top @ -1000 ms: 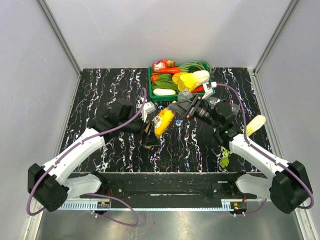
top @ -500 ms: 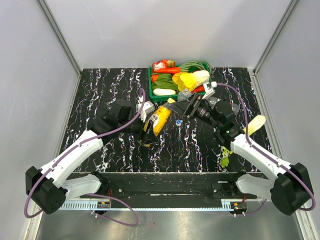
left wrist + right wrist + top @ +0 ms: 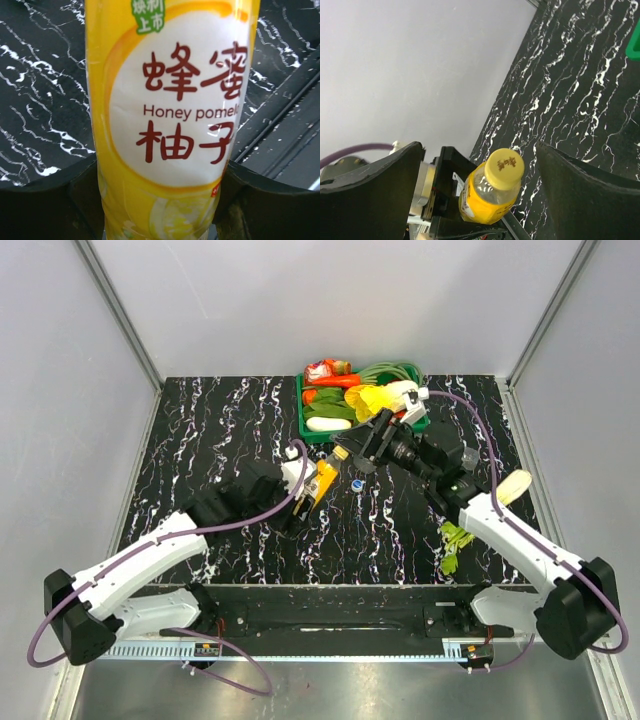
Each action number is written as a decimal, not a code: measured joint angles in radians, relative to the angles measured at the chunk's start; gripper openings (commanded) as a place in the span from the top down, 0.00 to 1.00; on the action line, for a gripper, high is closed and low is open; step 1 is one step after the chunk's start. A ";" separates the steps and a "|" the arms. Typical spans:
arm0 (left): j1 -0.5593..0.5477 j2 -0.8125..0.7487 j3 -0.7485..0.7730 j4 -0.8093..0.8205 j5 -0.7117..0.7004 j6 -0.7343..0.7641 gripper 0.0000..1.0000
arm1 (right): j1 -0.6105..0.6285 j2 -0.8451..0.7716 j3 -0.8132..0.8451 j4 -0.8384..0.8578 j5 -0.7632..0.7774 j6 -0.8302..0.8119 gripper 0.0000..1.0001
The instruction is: Unscrew the bottle caps
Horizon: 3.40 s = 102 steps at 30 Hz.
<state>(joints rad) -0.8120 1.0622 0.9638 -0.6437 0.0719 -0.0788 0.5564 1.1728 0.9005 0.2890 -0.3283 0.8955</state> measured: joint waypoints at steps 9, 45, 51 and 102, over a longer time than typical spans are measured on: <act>-0.039 0.002 0.000 -0.024 -0.183 -0.001 0.56 | 0.000 0.104 0.034 -0.050 -0.029 0.029 0.29; -0.065 0.054 0.000 -0.060 -0.232 -0.010 0.66 | 0.000 0.179 0.009 0.035 -0.088 0.037 1.00; -0.064 0.011 -0.006 -0.056 -0.126 -0.021 0.74 | -0.002 0.109 -0.034 0.078 -0.131 -0.006 1.00; -0.103 -0.096 -0.123 0.145 0.208 -0.079 0.87 | -0.006 -0.323 -0.072 -0.062 -0.106 -0.300 0.00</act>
<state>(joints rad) -0.9154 0.9665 0.8406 -0.4992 0.2794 -0.1581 0.5499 0.8501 0.8280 0.2272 -0.4339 0.5957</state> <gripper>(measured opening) 0.681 0.993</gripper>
